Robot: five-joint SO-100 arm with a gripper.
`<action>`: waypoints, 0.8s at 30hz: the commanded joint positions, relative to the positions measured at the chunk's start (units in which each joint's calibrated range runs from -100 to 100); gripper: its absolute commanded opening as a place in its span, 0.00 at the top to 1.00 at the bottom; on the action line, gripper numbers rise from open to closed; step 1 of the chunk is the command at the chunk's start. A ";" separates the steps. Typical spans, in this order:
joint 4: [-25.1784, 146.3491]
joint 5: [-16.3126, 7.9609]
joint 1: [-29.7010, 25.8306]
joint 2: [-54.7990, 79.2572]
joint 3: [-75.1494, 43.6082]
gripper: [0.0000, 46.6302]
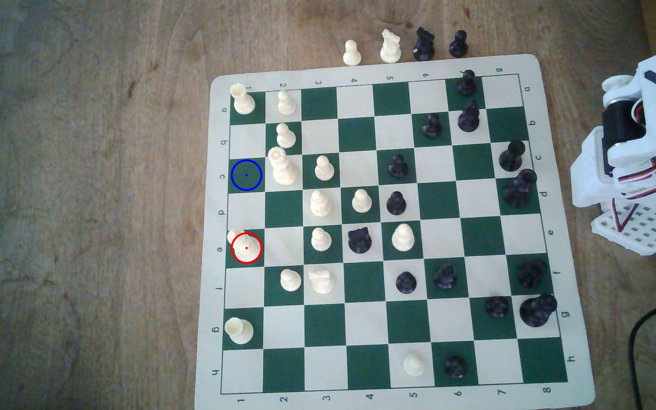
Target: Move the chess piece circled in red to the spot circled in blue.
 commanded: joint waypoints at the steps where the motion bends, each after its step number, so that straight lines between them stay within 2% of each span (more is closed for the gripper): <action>1: -0.79 0.15 0.05 -0.28 1.27 1.00; 8: 12.23 0.15 -0.49 -0.20 0.36 1.00; 12: 29.68 0.15 0.44 -0.20 -2.72 1.00; 13: 39.83 0.10 1.54 -0.20 -5.17 1.00; 19: 67.35 -0.15 3.18 -0.20 -12.88 1.00; 22: 88.57 -0.20 3.65 -0.20 -18.32 1.00; 24: 96.59 -0.34 3.96 -0.20 -19.86 1.00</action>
